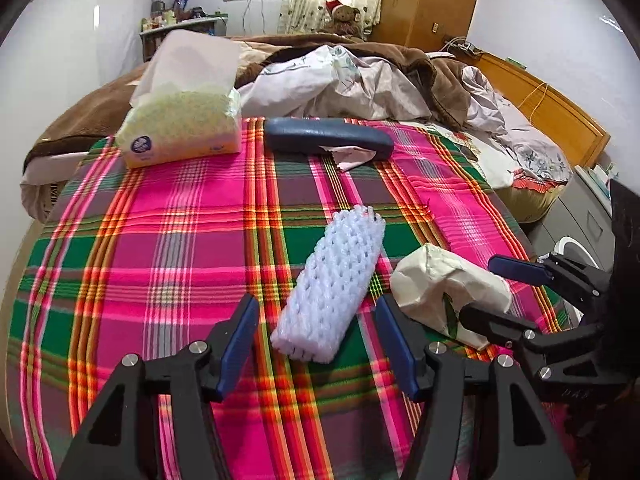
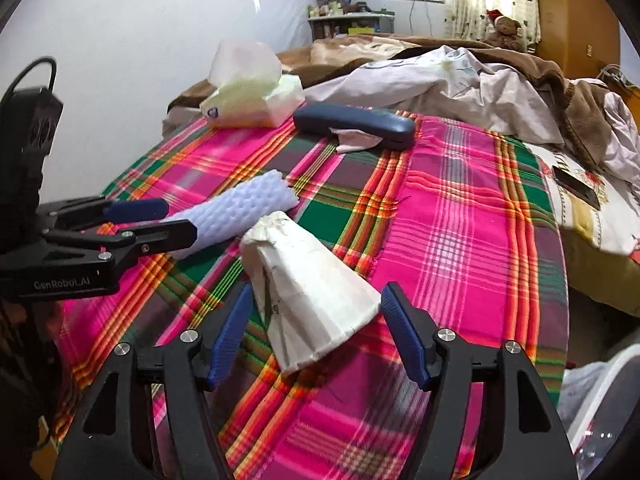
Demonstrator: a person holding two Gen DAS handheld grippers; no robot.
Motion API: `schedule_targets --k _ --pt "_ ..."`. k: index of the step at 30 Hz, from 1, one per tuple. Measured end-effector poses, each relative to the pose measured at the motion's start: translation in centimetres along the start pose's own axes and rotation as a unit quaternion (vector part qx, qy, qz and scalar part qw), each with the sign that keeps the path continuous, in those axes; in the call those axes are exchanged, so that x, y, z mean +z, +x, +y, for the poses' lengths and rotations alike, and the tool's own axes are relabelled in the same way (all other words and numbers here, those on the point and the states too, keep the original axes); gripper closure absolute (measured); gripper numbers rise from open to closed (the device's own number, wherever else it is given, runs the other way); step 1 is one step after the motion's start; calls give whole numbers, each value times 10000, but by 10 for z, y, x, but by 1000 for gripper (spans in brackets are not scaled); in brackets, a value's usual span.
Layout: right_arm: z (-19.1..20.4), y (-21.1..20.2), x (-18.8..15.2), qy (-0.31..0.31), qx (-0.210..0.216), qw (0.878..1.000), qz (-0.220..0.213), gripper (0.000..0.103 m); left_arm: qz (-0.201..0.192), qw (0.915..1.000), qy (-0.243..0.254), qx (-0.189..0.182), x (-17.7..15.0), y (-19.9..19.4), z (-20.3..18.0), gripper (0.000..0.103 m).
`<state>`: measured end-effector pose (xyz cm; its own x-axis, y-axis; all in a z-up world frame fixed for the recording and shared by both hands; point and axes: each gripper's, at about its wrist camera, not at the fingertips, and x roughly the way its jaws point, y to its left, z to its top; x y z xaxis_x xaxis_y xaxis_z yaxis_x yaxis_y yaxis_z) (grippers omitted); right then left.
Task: Collect trash
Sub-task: 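Grasp the second white foam net with left tool while right tool grasps crumpled paper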
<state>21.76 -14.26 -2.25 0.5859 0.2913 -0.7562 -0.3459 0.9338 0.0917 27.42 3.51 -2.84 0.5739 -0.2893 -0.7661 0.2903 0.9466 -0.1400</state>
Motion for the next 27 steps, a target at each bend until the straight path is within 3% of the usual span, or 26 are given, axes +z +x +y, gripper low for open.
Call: schedule_targets --k 7,10,17,20,27 --pt "6 12 6 -406 -157 9989 178 33 177 9995 264 92 13 18 2 40" --pt "9 14 7 -575 -163 9981 173 33 283 9992 296 -40 17 27 3 39" --pt "0 17 10 -352 11 9991 252 33 369 9988 308 -107 19 37 3 40" --pt "-1 16 9 -330 7 9992 214 40 365 9990 243 -121 21 38 3 40" --pt "-2 15 8 -266 87 9994 186 62 330 9989 291 -174 20 37 -2 67"
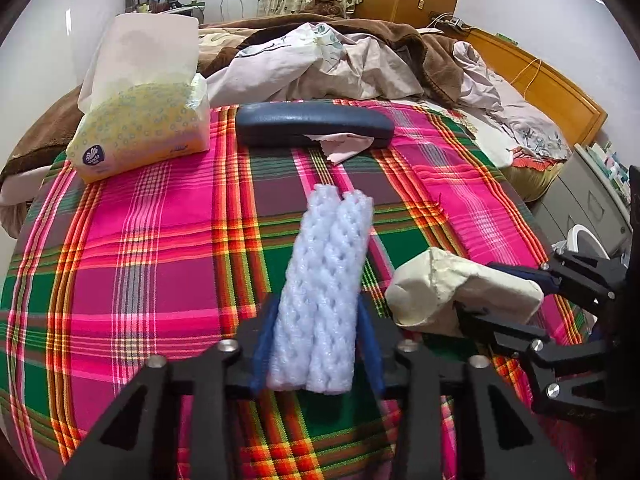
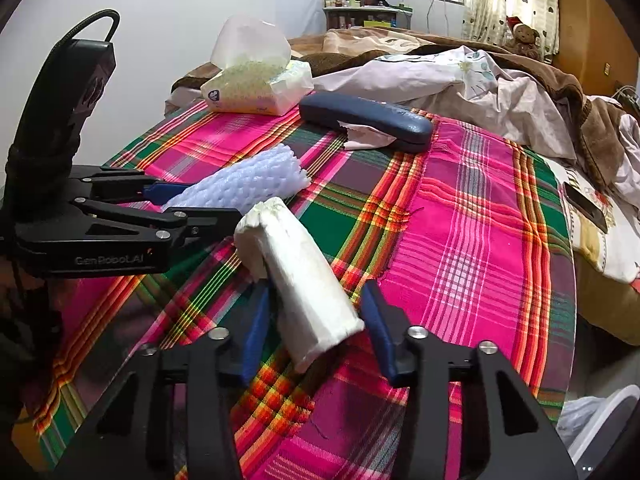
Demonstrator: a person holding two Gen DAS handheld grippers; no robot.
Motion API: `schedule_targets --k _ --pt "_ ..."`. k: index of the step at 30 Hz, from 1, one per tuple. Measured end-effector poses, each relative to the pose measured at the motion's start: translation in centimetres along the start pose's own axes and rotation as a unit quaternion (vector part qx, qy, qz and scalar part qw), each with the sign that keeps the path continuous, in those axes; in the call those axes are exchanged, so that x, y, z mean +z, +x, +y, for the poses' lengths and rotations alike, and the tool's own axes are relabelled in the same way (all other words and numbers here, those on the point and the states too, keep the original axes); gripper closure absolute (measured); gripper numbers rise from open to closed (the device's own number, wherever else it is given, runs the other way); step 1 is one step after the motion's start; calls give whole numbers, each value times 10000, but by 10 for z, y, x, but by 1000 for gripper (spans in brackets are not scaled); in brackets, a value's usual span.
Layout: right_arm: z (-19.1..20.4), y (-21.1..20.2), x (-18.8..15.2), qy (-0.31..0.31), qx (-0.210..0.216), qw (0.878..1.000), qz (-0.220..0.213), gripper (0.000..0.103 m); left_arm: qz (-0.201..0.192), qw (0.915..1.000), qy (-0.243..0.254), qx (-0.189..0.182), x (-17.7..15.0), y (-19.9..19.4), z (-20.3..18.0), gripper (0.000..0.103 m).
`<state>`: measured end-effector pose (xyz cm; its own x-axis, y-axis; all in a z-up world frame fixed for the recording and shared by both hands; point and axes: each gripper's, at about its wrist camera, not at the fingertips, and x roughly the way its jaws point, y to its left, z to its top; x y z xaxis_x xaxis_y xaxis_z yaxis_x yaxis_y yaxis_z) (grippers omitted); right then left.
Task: Collect trash
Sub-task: 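Grasp the second white foam net with left tool while right tool grasps crumpled paper, then carry foam net and crumpled paper over the white bin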
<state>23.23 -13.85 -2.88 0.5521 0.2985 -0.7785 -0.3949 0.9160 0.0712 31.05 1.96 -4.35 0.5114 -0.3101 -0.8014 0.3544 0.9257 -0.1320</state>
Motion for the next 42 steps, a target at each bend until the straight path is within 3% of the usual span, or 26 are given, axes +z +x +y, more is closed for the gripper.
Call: schedule_targets --k 8,29,42 --pt "-1 -5 -5 96 -15 10000 -16 80 -72 9999 23 69 -6 -8 -7 72" --pt "-16 -64 -33 844 -202 9942 -635 82 -506 9984 249 69 -34 -72 -67 72" --pt "-46 -128 -69 1251 -585 9839 -1138 82 -792 9943 642 -316 -47 -103 -138 72"
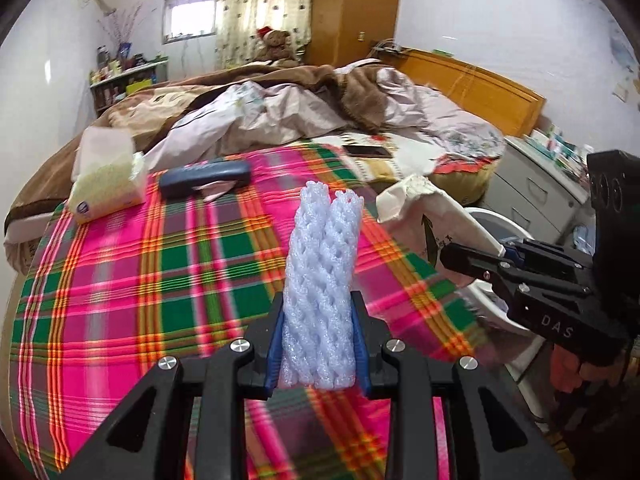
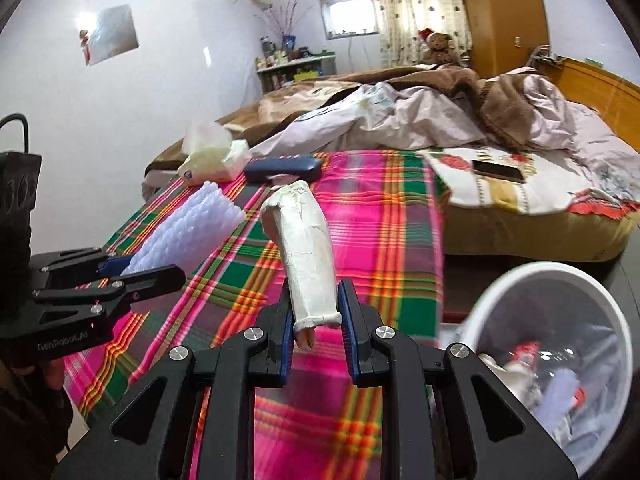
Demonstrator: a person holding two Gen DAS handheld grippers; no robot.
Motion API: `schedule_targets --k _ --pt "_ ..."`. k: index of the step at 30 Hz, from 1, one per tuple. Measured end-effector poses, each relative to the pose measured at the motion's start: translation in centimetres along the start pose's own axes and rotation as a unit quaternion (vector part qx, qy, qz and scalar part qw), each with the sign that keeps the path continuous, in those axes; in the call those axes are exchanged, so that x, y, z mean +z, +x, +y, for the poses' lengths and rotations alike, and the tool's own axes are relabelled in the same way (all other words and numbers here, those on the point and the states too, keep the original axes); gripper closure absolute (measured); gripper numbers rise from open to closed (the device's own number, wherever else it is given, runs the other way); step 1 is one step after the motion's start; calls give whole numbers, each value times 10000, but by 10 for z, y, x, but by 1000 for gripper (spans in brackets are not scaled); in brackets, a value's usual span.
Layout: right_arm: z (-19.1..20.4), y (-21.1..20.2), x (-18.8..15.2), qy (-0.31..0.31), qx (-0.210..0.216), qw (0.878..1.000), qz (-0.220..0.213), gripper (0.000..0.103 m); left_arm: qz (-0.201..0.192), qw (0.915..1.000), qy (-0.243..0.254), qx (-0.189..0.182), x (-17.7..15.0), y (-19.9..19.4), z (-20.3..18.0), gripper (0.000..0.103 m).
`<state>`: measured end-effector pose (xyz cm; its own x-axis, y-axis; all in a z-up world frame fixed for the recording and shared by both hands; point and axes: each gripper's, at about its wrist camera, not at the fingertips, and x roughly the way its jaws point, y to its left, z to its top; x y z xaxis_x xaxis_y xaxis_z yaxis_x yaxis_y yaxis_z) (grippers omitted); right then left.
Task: Collect trash
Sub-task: 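Carry foam net and crumpled paper over the white bin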
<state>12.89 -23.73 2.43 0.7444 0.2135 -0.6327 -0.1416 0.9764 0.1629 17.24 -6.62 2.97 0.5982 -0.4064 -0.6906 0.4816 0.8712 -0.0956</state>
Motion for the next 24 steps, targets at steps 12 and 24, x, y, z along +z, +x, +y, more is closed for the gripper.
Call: schedule_targets --k 12,24 --pt "-46 -50 -15 345 -585 9972 -316 82 -122 9981 416 -447 8 1 -77 72" --pt "-100 -78 -37 949 -1259 9867 -401 82 18 9934 771 -847 17 24 -147 72"
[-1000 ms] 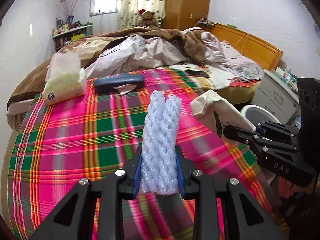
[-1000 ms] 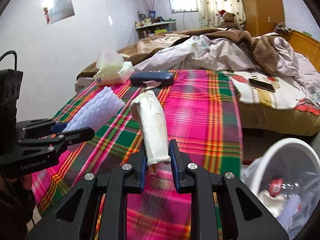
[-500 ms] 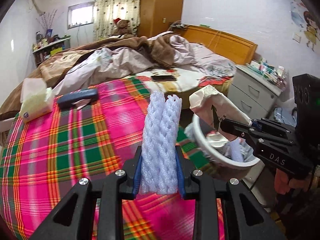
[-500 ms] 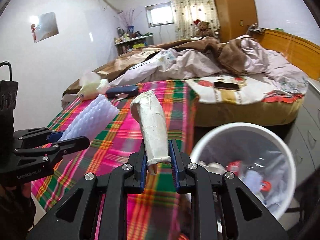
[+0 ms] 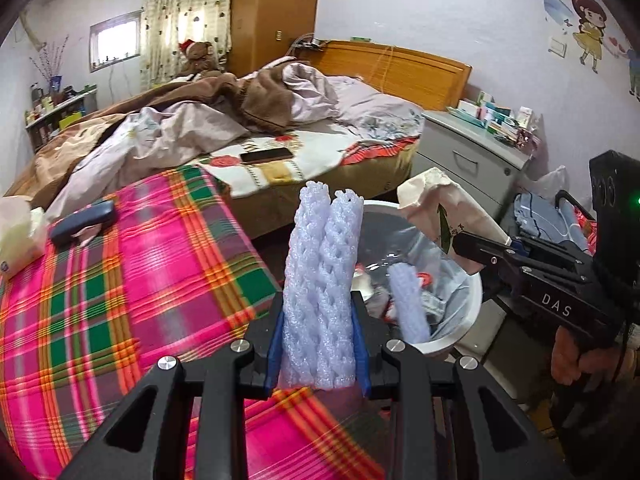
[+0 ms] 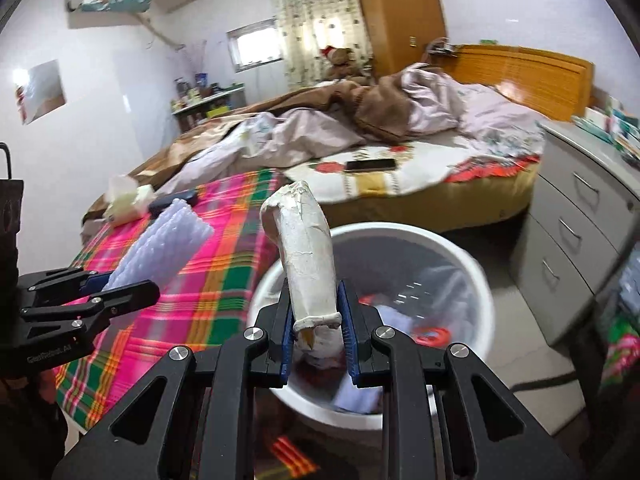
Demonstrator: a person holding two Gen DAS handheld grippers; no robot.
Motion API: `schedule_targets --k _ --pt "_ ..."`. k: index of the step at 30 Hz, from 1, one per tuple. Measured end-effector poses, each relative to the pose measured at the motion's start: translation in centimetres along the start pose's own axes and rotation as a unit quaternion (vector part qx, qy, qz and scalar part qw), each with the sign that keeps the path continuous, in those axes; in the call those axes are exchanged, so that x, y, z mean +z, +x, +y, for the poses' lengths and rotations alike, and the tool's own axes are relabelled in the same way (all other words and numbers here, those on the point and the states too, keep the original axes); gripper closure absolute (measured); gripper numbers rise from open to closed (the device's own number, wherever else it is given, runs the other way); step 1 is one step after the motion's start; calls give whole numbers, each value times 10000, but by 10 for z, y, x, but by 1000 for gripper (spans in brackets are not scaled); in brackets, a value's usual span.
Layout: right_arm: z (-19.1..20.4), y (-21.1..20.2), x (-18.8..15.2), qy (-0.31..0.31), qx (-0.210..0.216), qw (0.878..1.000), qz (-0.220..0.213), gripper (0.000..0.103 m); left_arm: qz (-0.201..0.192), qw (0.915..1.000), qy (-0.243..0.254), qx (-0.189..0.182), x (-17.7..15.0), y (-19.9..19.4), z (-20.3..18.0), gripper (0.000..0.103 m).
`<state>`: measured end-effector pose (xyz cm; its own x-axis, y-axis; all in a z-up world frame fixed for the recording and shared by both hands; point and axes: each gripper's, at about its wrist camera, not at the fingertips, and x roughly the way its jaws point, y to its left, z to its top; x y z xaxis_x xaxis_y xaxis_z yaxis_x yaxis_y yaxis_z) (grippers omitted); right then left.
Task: Collect trash
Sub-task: 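Carry foam net and crumpled paper over the white bin, then open both tools to drop foam net and paper into the bin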
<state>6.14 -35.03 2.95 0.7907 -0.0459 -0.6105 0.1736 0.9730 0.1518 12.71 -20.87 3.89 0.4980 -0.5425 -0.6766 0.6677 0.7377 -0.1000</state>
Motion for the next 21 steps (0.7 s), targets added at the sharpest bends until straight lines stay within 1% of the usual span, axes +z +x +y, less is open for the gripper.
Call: schedule_targets --k 4,7,12,16,18,21 --pt "-21 -3 -3 187 -297 9994 41 82 41 9999 67 -114 5 12 -18 72" --pt "-33 -5 -7 297 -441 9986 79 82 103 9997 143 -168 9 23 -31 72" --pt "-46 3 -9 375 -713 9965 229 82 241 9992 159 -287 12 41 -45 72" --pt "-53 5 -14 404 -716 9960 346 81 316 9990 150 -267 15 52 -51 72" --pt "-54 9 -14 388 -740 9957 397 81 333 9992 137 -194 16 56 -53 72" --pt "-55 11 -15 391 -663 9961 432 80 259 9995 122 -133 19 57 -55 71"
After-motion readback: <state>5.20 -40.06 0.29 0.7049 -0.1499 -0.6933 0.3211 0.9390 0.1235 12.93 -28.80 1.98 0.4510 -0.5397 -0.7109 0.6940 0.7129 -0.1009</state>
